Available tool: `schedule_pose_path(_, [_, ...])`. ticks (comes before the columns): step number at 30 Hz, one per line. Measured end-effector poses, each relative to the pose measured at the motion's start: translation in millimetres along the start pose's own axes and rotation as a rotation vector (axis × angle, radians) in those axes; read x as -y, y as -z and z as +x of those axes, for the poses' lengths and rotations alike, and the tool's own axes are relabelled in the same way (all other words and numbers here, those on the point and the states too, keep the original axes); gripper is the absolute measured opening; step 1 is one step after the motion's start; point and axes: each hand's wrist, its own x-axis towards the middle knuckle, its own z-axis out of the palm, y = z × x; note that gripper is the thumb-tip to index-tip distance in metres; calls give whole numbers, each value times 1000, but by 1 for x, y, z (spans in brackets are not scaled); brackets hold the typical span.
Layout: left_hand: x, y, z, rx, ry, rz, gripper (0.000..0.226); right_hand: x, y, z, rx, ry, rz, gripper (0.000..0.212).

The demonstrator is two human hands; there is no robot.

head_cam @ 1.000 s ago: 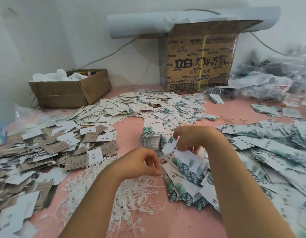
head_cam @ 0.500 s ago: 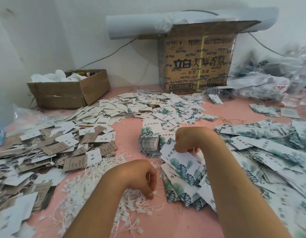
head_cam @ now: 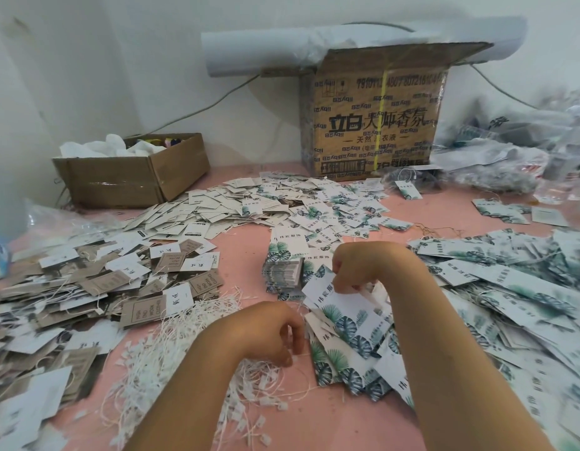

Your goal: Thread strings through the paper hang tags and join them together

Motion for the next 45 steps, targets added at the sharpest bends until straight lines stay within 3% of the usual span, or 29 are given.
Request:
schedule_pose_path(8, [-2,-2,2,10,-24,7,10,-2,-1,0,39,-48,95,3])
schedule_pose_path(16, [-5,-1,-1,11,-59,42,22,-3,0,-4,2,-56,115,18])
schedule_pose_path(22, [-5,-1,0,72,-33,53,16,-3,1,-2,15,-79,123,25])
schedule_pose_path(31, [-3,-3,3,28,-24,90,13,-1,3,-7,-62,-53,40,43])
schedule_pose_path(45, [-8,-7,7,-15,-24,152,15,5,6,-6,-124,-12,112,32])
